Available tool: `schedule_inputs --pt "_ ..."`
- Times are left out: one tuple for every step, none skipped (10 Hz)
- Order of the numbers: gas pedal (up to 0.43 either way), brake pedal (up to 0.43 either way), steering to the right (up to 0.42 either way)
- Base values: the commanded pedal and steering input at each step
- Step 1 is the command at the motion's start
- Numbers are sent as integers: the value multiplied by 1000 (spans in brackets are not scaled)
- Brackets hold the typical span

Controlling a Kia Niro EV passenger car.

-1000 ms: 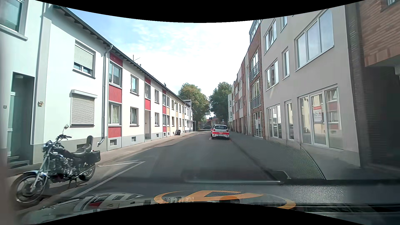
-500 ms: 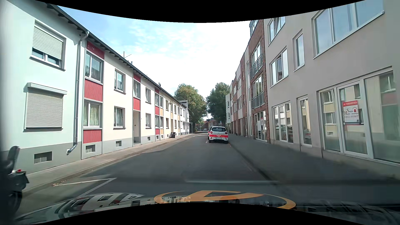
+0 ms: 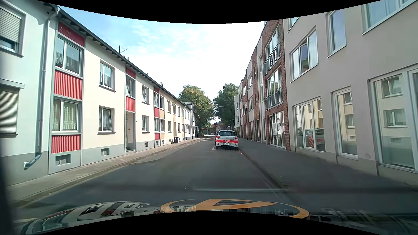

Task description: Follow the waypoints while adhering to traffic rules and regulations

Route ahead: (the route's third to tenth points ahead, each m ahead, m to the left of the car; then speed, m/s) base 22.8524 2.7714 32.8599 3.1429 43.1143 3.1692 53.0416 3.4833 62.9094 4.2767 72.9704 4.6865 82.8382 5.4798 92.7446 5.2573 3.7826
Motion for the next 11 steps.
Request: schedule_inputs --pt "0 61 11" --pt "0 55 11" --pt "0 24 6" --pt "0 6 3" --pt "0 0 0" --pt "0 0 -8" --pt "0 0 -17" --pt "0 0 -33" --pt "0 0 -49" --pt "0 0 -62" --pt "0 0 -70"
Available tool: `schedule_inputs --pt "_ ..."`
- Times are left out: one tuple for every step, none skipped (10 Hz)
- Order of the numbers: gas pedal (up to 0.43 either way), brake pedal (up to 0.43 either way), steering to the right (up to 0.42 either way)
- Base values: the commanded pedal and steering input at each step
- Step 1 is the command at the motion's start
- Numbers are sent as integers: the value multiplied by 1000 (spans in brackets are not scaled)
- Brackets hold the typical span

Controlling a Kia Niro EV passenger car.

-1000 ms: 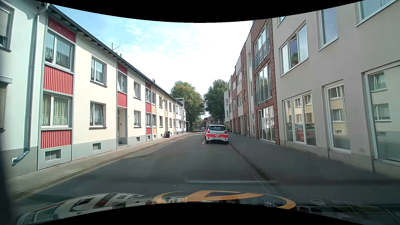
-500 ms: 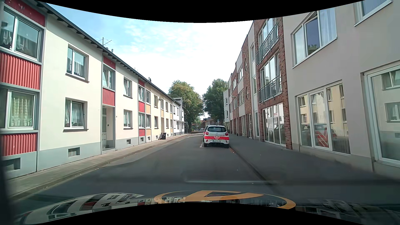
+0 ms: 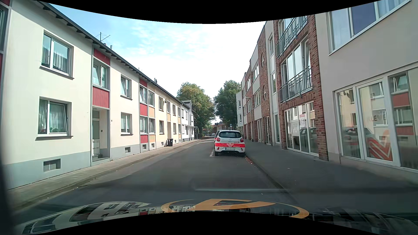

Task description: Follow the waypoints while adhering to traffic rules and regulations

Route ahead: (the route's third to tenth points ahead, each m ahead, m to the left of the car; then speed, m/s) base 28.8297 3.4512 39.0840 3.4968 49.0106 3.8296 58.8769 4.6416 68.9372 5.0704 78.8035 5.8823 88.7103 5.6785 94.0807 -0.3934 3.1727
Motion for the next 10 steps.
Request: schedule_inputs --pt "8 0 -75" --pt "67 0 -87" --pt "79 0 -104" --pt "118 0 -124" --pt "157 0 -150" --pt "169 0 -176" --pt "169 0 -201" --pt "189 0 -217" --pt "197 0 -225" --pt "209 0 -231"
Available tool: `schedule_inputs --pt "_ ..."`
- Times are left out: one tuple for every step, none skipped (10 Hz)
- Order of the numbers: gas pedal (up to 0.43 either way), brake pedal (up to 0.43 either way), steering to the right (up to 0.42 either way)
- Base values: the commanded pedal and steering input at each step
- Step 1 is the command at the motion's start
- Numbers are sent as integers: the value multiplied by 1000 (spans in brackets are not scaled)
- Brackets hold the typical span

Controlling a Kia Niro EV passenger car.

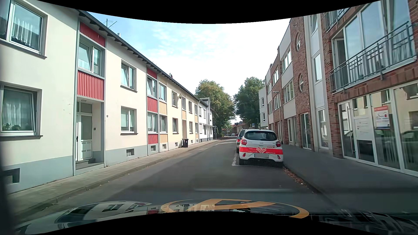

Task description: Follow the waypoints while adhering to traffic rules and regulations

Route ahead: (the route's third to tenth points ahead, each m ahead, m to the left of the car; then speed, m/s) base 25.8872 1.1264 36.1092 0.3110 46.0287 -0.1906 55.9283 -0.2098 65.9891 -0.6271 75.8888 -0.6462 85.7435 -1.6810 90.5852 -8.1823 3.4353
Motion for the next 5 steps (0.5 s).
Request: schedule_inputs --pt "220 0 -234" --pt "228 0 -232" --pt "228 0 -222" --pt "240 0 -208" --pt "240 0 -188"
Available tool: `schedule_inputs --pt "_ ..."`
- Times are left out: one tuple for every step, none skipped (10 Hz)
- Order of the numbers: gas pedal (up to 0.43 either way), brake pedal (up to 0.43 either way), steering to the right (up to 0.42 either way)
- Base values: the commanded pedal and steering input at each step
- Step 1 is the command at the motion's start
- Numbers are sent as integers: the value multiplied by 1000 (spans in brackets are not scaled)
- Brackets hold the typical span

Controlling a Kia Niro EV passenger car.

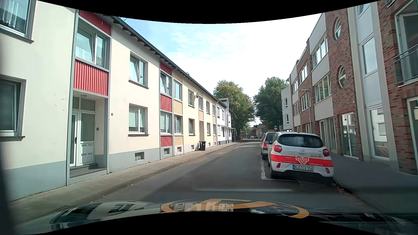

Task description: Follow the waypoints while adhering to traffic rules and regulations

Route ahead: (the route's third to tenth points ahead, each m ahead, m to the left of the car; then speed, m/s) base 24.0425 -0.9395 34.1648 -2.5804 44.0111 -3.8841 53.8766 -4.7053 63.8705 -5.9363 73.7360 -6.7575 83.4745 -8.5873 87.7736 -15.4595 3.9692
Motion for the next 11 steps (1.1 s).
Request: schedule_inputs --pt "240 0 -166" --pt "240 0 -144" --pt "240 0 -117" --pt "228 0 -88" --pt "220 0 -58" --pt "197 0 -25" --pt "197 0 9" --pt "189 0 37" --pt "189 0 61" --pt "177 0 79" --pt "177 0 92"
